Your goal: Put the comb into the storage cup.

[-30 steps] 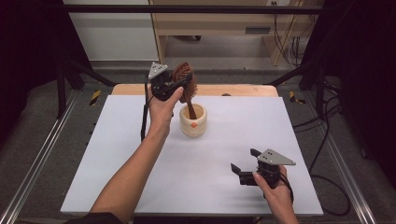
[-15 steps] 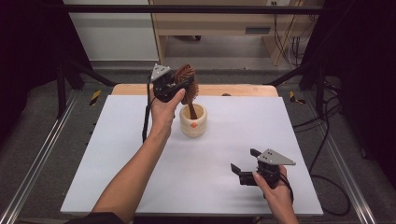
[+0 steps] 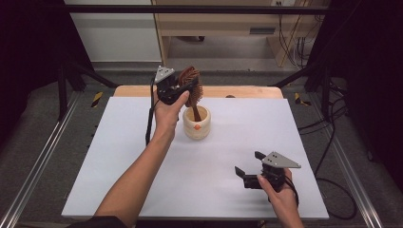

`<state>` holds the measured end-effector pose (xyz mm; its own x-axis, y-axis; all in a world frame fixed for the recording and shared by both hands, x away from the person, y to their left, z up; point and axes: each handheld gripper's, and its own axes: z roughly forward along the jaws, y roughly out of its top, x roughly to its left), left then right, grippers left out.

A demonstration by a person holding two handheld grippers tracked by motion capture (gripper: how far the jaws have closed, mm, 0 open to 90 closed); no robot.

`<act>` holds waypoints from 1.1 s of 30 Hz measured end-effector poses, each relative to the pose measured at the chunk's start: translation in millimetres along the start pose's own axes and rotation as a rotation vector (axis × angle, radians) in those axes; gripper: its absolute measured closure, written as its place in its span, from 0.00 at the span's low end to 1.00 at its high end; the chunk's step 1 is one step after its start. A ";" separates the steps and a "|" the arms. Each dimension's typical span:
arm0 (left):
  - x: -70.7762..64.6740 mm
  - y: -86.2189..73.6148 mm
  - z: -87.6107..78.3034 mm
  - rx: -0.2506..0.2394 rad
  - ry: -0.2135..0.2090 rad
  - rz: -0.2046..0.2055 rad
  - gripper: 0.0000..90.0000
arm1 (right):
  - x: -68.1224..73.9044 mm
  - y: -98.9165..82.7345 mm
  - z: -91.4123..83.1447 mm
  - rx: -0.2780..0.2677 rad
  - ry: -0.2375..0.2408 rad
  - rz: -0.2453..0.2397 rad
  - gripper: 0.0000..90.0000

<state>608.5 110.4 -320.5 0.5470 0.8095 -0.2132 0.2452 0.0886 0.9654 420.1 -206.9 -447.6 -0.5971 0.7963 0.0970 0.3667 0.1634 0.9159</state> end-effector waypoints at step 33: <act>1.1 -6.8 2.8 -0.003 -0.009 -0.036 0.55 | -0.4 -0.7 0.7 0.006 0.000 0.000 0.06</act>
<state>609.7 109.1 -327.7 0.5454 0.8002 -0.2494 0.2628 0.1193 0.9574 420.6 -206.9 -448.6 -0.5968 0.7965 0.0967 0.3710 0.1671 0.9135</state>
